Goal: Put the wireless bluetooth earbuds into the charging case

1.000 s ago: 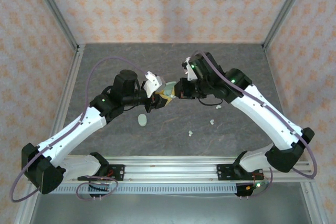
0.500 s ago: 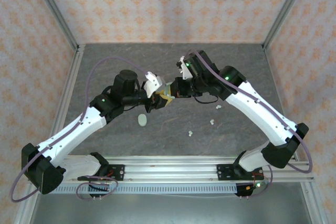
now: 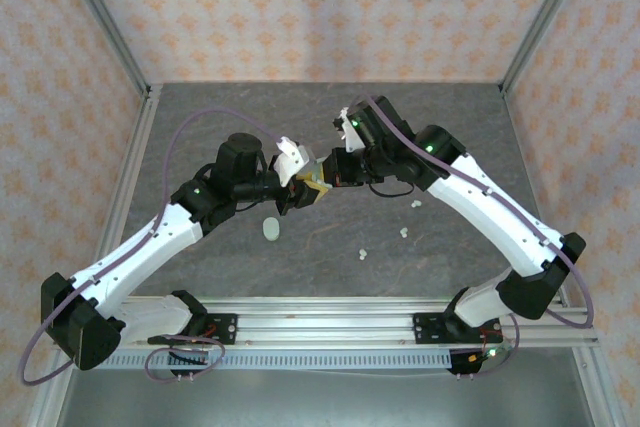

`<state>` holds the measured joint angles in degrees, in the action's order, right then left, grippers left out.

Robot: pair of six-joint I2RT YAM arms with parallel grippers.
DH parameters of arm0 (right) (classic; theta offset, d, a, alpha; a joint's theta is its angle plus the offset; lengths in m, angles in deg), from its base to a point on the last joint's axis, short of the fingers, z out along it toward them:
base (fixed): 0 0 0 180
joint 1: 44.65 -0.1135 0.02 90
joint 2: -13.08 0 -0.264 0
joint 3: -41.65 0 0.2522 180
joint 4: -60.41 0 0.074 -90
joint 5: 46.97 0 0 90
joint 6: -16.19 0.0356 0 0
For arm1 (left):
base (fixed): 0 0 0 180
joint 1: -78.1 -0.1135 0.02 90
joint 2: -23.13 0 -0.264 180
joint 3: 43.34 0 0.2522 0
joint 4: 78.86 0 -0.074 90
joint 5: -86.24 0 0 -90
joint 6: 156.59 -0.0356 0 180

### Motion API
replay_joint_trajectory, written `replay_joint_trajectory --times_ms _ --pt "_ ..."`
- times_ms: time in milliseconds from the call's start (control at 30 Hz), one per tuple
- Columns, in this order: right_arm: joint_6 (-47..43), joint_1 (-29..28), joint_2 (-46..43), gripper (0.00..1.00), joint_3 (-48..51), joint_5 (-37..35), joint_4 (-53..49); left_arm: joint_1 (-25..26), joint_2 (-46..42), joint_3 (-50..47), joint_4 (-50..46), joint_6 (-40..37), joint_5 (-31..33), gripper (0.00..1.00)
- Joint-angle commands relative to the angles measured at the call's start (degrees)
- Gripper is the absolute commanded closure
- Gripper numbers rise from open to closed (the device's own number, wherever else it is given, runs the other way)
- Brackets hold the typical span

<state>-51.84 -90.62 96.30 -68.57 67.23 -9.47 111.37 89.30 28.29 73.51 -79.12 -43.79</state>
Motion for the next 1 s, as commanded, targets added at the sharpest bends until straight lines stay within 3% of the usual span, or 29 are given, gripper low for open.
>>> replay_joint_trajectory --times_ms 0,367,600,967 --pt "-1.78 -0.52 0.93 0.91 -2.01 -1.74 -1.48 0.16 -0.52 2.16 1.61 -0.30 -0.76 0.87" --pt "-2.93 -0.52 1.65 0.90 -3.21 -2.89 -2.97 0.33 -0.26 2.25 1.60 -0.34 -0.66 0.87" --pt "-2.51 -0.54 1.95 0.76 -3.46 1.08 -1.54 0.45 -0.08 2.59 1.29 -0.61 -0.48 0.87" --pt "-1.08 -0.56 0.15 0.65 -3.66 0.76 0.31 0.48 0.77 3.04 1.37 -0.57 -0.59 0.87"
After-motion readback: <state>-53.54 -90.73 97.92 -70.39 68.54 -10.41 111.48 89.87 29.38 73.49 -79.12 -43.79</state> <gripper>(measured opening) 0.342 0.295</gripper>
